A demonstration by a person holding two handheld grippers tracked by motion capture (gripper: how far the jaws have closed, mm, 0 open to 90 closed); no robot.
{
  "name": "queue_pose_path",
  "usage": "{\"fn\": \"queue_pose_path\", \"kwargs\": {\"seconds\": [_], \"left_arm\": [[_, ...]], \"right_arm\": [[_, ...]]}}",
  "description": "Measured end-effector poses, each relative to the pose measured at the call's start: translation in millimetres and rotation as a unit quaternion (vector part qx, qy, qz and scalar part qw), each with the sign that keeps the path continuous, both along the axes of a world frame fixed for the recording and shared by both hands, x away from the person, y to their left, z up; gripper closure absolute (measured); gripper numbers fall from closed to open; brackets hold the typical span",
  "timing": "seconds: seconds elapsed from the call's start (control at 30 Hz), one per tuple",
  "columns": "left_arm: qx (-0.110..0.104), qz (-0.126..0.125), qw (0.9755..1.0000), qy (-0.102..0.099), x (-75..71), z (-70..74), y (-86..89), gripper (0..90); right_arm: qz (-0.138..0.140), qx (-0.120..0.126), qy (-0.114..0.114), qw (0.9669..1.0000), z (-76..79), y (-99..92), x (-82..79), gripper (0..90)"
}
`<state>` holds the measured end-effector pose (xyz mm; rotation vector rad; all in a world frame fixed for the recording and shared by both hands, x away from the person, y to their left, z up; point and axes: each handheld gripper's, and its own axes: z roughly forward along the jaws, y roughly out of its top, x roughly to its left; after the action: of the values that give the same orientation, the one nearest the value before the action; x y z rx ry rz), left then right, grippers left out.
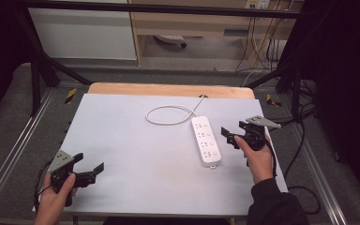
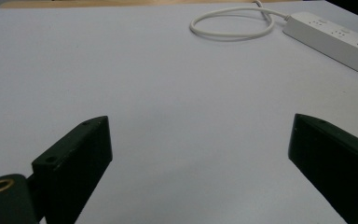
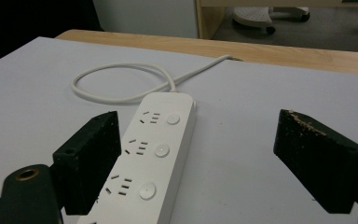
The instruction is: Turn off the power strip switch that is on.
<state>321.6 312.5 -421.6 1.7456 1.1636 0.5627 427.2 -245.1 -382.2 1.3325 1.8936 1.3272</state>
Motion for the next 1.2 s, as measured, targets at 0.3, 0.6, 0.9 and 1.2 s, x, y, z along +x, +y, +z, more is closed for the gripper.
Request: {"fn": "queue_pose_path", "kwargs": {"seconds": [0.3, 0.6, 0.9, 1.2], "left_arm": [[0.002, -0.004, 0.9999, -0.014, -0.8, 0.4, 0.8, 5.9], [0.004, -0.004, 0.9999, -0.013, -0.8, 0.2, -0.8, 5.9], [0.003, -0.008, 0.9999, -0.012, -0.5, 0.2, -5.9, 5.9], [0.001, -0.010, 0.9998, -0.019, -1.2, 1.6, -10.4, 5.8]], "right_arm": [[-0.003, -0.003, 0.001, 1.0000, -2.2, 1.2, 9.7, 13.3], [-0.012, 0.010, -0.023, 0.9996, -1.5, 7.5, 18.0, 24.2], [-0.003, 0.028, -0.027, 0.9992, -5.9, 18.4, 25.0, 40.3], [0.007, 0.034, -0.029, 0.9990, -5.3, 22.7, 31.8, 64.3]]}}
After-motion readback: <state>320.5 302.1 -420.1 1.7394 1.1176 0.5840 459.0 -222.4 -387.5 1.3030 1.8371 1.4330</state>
